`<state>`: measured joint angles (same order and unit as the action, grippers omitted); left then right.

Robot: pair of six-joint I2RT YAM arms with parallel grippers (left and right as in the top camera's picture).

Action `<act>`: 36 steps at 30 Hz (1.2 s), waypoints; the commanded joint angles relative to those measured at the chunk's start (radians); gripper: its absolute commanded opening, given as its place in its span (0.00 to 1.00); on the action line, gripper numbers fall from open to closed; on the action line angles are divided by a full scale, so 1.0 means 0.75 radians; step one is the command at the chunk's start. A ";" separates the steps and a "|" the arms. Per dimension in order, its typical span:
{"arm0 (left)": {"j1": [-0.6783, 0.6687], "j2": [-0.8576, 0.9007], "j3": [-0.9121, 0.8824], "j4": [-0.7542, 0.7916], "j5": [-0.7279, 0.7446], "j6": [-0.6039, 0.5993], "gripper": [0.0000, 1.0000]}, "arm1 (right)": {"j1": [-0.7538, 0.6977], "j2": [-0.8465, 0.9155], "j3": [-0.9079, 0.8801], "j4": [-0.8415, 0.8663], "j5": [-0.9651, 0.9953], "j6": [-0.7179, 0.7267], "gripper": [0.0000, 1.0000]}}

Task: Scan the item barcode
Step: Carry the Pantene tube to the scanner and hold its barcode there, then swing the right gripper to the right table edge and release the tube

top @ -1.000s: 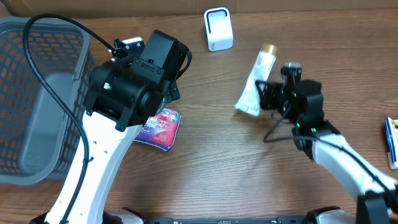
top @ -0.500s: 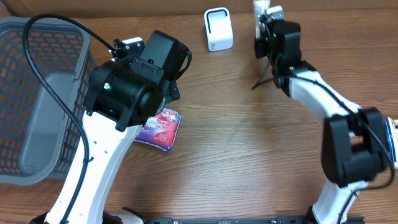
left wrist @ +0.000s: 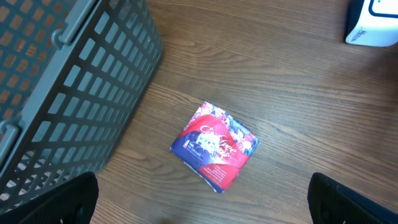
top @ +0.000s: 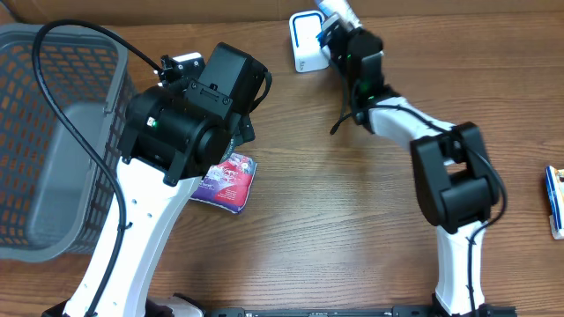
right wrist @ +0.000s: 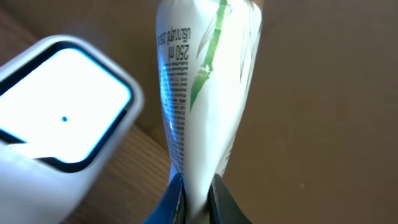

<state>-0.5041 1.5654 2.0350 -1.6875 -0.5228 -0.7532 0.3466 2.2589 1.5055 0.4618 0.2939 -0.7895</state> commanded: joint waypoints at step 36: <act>-0.007 0.001 0.001 -0.003 -0.001 -0.014 1.00 | -0.020 -0.079 0.064 0.231 1.135 -0.320 0.04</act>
<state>-0.5041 1.5654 2.0350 -1.6875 -0.5224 -0.7532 0.3904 2.3211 1.5112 0.6071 0.7544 -1.1671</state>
